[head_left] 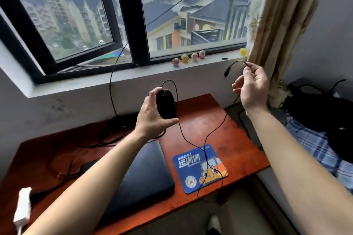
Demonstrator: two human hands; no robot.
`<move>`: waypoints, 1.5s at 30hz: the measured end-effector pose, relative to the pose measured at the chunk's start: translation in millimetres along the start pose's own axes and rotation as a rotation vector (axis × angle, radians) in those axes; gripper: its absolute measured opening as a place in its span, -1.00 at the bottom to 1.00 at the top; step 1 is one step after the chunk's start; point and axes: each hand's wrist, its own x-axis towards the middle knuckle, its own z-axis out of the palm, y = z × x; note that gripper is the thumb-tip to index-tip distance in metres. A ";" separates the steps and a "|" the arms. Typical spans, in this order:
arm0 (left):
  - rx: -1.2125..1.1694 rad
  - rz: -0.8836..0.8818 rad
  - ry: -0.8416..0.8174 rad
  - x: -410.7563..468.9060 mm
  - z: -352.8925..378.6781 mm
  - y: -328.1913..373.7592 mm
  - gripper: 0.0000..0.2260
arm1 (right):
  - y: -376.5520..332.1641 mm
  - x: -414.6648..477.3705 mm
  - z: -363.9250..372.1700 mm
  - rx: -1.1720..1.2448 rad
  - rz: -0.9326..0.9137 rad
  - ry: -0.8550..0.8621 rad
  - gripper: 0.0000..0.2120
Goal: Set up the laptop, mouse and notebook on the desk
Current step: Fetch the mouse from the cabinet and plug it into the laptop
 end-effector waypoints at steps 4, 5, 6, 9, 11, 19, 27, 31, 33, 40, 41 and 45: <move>0.003 0.012 0.157 61.2 34.8 -1.4 -0.13 | 33.2 74.8 29.7 0.024 -0.030 -0.077 -0.88; 0.018 -0.002 0.195 77.1 42.2 0.9 -0.13 | 39.1 94.2 35.7 0.031 -0.036 -0.104 -0.88; 0.039 -0.003 0.222 86.0 43.4 4.9 -0.13 | 41.9 104.7 40.3 0.034 -0.050 -0.129 -0.88; 0.110 0.038 0.356 123.1 52.0 10.9 -0.12 | 43.8 148.2 57.1 0.060 -0.095 -0.177 -0.85; 0.116 0.044 0.426 138.3 58.6 11.9 -0.12 | 50.9 170.8 65.2 0.110 -0.081 -0.191 -0.85; 0.133 -0.223 0.278 111.9 129.5 -42.0 -0.10 | 153.0 170.2 66.2 -0.041 0.036 -0.289 -0.85; 0.156 -0.709 -0.215 -9.5 216.0 -93.0 -0.05 | 285.1 66.9 16.2 -0.421 0.440 -0.613 -0.86; 0.121 -0.857 -0.377 -51.2 248.1 -102.6 -0.08 | 316.3 36.5 -10.4 -0.566 0.562 -0.743 -0.85; 0.136 -0.876 -0.453 -63.5 258.7 -104.2 -0.06 | 323.3 25.3 -20.6 -0.599 0.597 -0.757 -0.84; 0.287 -0.895 -0.608 -82.0 274.4 -111.8 -0.02 | 339.3 0.1 -59.0 -0.794 0.491 -0.956 -0.79; 0.330 -0.881 -0.622 -80.5 274.1 -113.2 -0.01 | 340.9 -0.7 -64.5 -0.826 0.463 -0.982 -0.78; 0.357 -0.852 -0.717 -75.9 267.9 -118.1 0.05 | 341.2 2.6 -75.1 -0.859 0.483 -0.973 -0.77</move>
